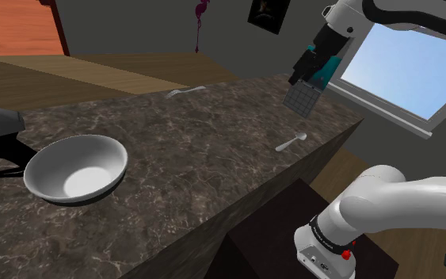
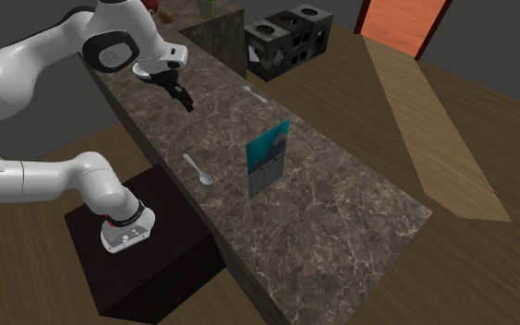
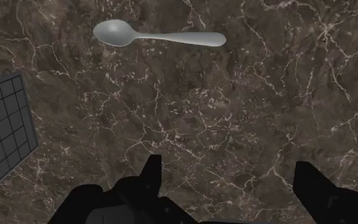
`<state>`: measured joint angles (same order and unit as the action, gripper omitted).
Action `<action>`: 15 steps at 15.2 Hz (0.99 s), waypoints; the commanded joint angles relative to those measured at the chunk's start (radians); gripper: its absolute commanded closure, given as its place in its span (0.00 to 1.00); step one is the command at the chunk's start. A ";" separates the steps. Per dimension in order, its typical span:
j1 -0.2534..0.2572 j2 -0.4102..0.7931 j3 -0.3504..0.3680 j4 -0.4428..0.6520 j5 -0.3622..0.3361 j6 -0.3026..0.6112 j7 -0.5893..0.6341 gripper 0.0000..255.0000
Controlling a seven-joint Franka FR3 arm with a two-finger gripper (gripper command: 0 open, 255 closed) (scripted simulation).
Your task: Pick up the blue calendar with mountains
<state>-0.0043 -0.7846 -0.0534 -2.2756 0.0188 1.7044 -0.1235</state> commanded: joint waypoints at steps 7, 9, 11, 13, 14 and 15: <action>-0.023 0.156 -0.103 0.143 -0.042 0.015 -0.104 0.00; -0.028 0.213 -0.136 0.199 -0.048 0.016 -0.139 0.00; -0.031 0.271 -0.170 0.259 -0.051 0.015 -0.174 0.00; -0.034 0.331 -0.203 0.324 -0.049 0.011 -0.210 0.00; -0.035 0.363 -0.220 0.358 -0.046 0.008 -0.229 0.00; -0.037 0.395 -0.237 0.394 -0.042 0.004 -0.247 0.00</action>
<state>-0.0390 -0.4179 -0.2739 -1.9168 -0.0254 1.7155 -0.3511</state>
